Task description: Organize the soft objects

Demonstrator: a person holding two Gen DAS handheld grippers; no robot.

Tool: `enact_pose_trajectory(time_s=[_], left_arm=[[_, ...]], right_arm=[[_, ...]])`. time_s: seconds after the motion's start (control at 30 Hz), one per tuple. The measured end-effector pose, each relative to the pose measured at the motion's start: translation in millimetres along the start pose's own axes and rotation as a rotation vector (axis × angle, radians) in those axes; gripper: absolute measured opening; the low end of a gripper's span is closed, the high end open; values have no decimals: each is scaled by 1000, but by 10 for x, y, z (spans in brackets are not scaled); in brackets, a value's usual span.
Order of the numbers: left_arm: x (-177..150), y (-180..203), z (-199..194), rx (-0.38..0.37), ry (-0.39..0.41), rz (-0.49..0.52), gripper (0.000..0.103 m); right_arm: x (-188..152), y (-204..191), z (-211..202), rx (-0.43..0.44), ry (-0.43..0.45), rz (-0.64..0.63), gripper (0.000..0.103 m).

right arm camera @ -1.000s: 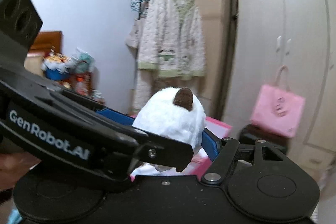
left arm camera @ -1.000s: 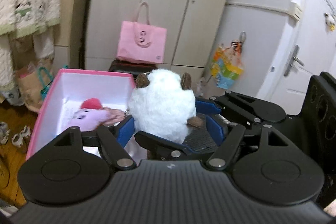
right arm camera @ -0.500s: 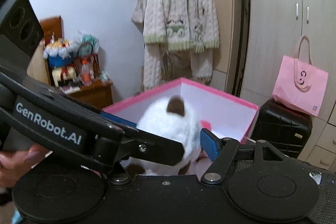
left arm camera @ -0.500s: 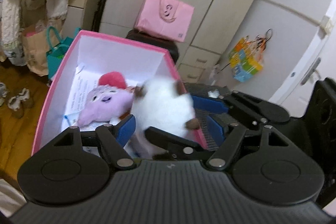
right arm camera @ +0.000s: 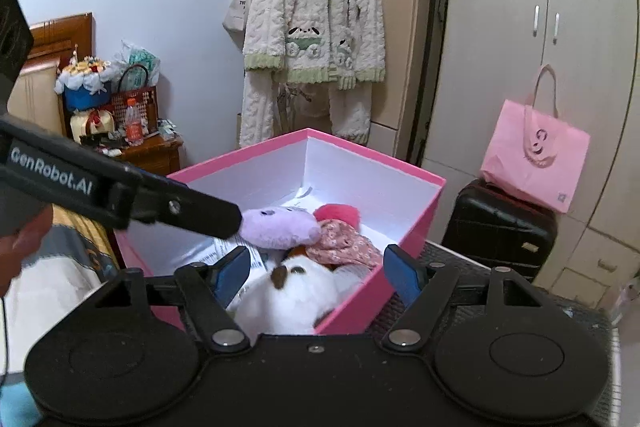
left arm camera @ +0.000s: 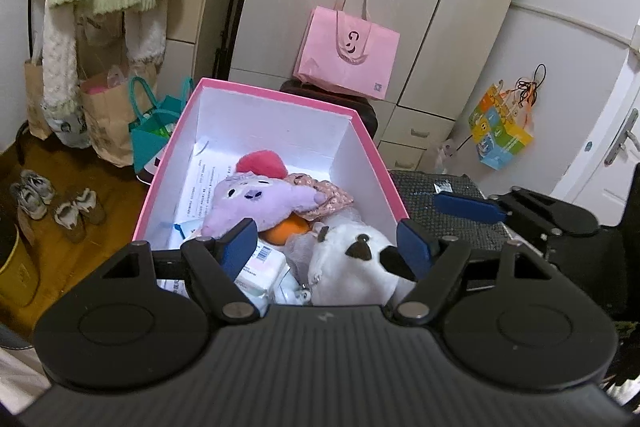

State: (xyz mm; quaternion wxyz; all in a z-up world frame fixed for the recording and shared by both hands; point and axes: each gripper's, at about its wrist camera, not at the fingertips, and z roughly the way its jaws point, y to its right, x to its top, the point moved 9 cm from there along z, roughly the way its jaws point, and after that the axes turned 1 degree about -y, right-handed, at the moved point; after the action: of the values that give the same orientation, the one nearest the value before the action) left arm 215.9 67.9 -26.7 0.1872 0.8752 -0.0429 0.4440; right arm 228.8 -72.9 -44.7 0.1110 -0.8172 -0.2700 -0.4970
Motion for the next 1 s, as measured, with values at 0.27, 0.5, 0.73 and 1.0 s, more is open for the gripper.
enact_pose_trajectory(time_s=[0.27,0.5,0.73,1.0], left_arm=[[-28,168,-133,37,-4,54,85],[-91,293,-193,111,-16,162,95],[-186,212,-294,266,-66,177,99],[-311,484,-818,239,60,214,102]], right_arm=[[-128,119,-319,-93,-26,10,82],[-278,310,-575,-174,-68,56,93],[-444,535,-730,-369,-147,87,102],[-496,503,-1123,-416,-147,147,102]])
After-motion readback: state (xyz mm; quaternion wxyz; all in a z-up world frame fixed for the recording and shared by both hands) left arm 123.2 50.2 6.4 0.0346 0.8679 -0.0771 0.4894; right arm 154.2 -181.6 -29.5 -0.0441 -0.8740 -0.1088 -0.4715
